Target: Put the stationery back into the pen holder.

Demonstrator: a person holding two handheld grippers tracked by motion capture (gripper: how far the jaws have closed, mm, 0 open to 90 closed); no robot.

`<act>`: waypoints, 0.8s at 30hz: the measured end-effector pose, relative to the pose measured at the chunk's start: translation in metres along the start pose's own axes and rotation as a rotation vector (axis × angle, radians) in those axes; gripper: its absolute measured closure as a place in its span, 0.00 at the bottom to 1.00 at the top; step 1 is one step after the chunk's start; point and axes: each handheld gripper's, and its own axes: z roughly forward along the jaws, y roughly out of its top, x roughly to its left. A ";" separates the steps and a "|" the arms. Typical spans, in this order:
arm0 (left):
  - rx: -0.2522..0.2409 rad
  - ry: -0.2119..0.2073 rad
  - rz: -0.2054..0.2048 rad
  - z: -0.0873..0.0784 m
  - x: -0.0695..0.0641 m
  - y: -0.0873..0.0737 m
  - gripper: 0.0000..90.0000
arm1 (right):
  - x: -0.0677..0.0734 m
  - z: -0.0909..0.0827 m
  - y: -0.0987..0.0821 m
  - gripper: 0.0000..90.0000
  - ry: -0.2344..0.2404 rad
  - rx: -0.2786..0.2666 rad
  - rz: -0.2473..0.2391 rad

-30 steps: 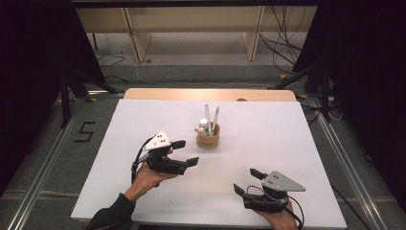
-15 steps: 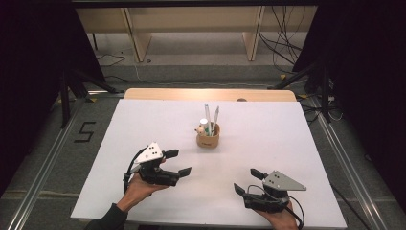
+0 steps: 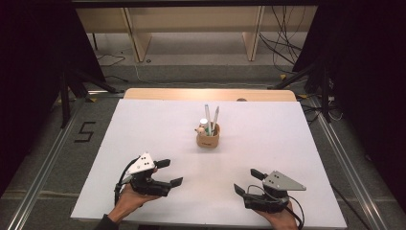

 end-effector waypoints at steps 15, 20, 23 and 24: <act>-0.019 -0.001 -0.045 -0.002 0.002 -0.004 0.18 | 0.000 0.001 -0.001 0.25 0.001 0.005 0.004; -0.027 0.004 -0.039 -0.003 0.002 -0.003 0.18 | 0.000 0.001 -0.001 0.25 0.003 0.006 0.004; -0.031 0.004 -0.045 -0.003 0.002 -0.003 0.18 | 0.000 0.001 -0.001 0.25 0.002 0.005 0.005; -0.029 0.005 -0.044 -0.003 0.002 -0.003 0.18 | 0.000 0.001 -0.001 0.25 0.002 0.005 0.005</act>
